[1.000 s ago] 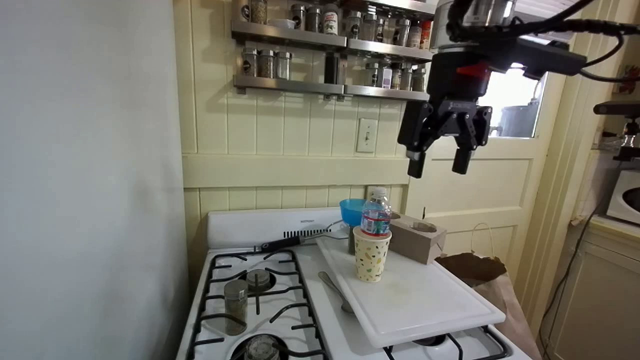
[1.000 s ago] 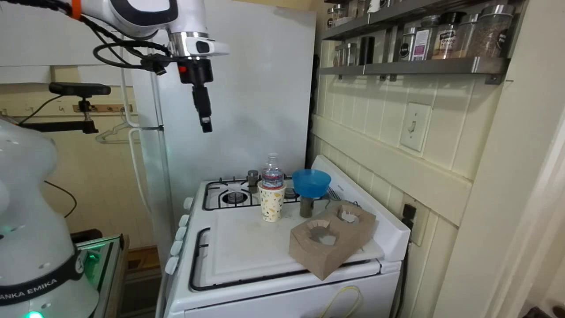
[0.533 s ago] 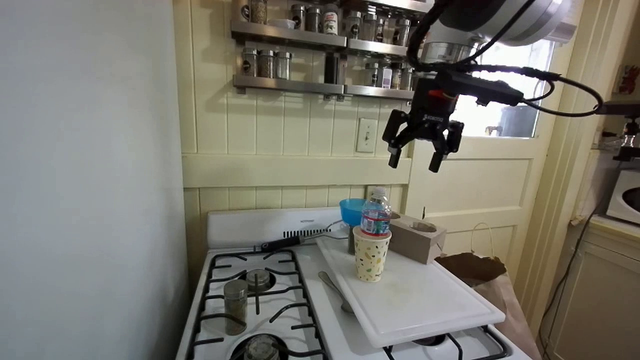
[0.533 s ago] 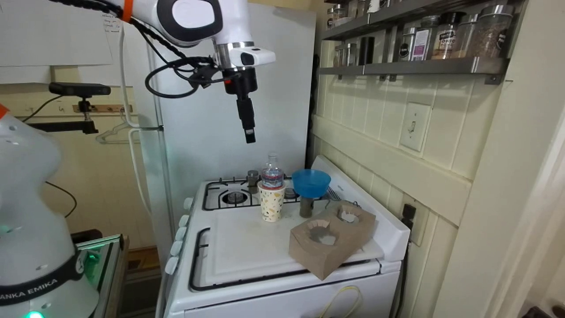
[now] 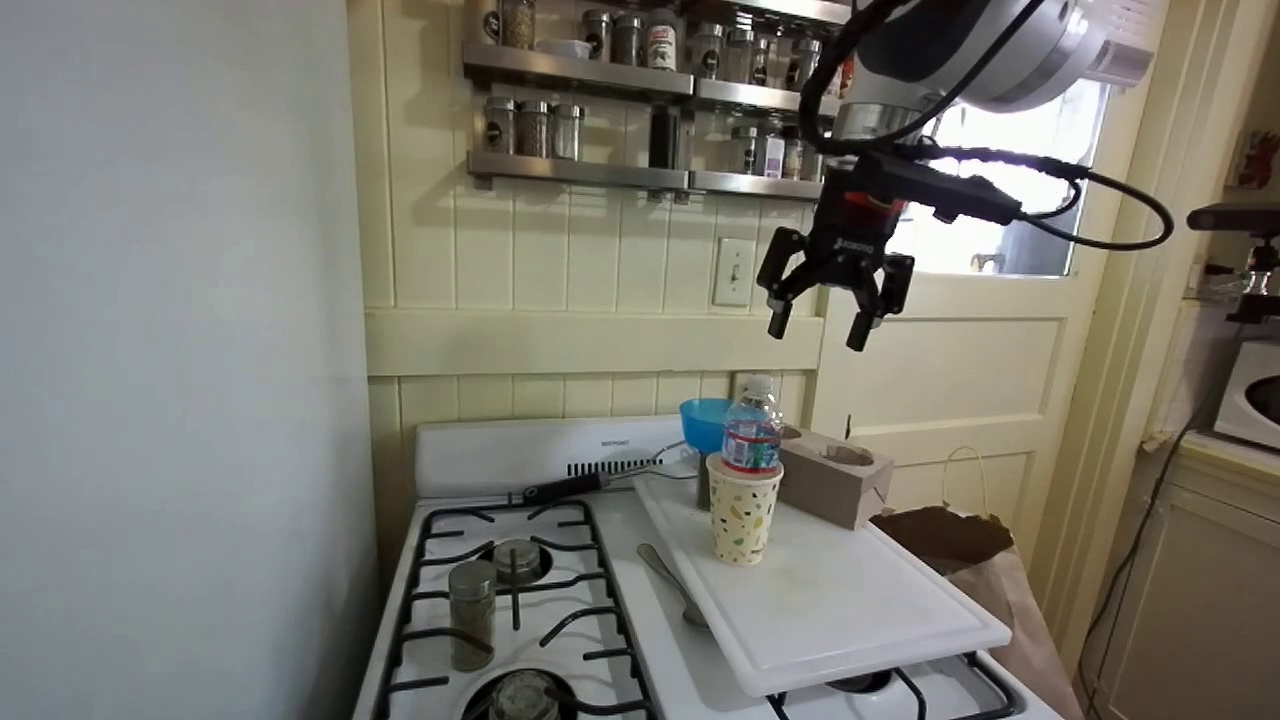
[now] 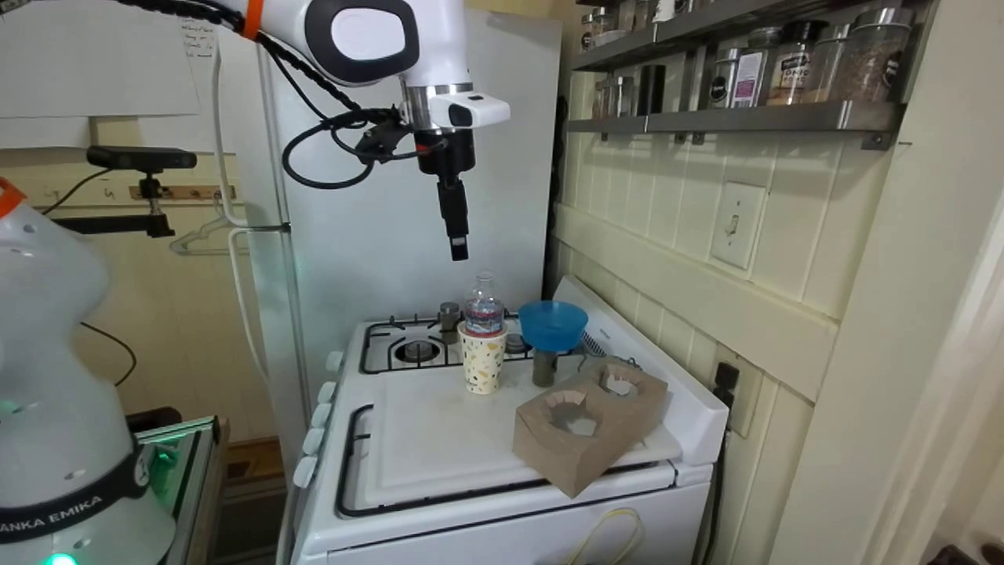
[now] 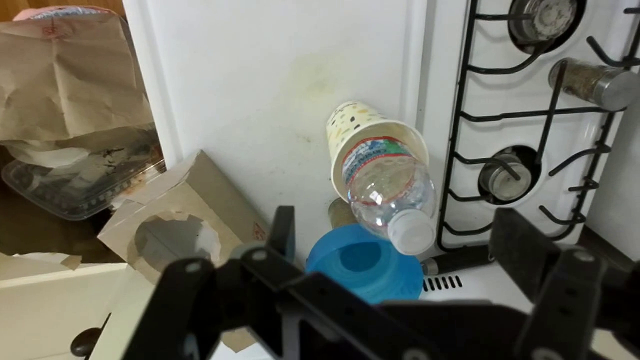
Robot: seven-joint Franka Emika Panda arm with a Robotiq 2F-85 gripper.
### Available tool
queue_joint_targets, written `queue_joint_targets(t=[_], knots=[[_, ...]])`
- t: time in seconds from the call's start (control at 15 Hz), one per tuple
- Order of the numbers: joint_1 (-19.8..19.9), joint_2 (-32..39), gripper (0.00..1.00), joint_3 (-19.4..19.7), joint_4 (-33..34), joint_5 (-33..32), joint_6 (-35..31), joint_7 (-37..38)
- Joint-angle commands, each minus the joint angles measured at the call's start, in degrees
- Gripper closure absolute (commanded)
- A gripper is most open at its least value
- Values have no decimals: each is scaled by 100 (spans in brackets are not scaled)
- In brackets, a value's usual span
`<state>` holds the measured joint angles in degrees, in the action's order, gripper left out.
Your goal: Take the bottle out of the cup
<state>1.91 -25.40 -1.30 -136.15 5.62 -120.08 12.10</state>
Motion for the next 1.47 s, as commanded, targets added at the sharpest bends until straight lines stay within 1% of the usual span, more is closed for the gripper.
queue_joint_targets(t=[0.0,0.27,0.4,0.67,0.87,0.93,1.0,1.07,1.13,1.2,1.33,1.4], knots=[[-25,238,0,-84,41,-37,-206,41],[-31,451,0,-89,94,-17,-227,23],[-54,622,0,-47,117,46,-400,-87],[-72,928,0,-9,291,105,-479,-130],[-86,1129,17,-22,420,98,-535,-134],[-96,1197,17,-13,479,120,-526,-155],[-102,1261,27,-14,539,123,-525,-154],[-108,1325,29,-18,606,121,-516,-155],[-117,1380,30,-27,664,108,-509,-157],[-127,1423,36,-34,716,101,-505,-157],[-155,1517,33,-49,829,86,-486,-157],[-169,1558,37,-60,881,71,-470,-144]])
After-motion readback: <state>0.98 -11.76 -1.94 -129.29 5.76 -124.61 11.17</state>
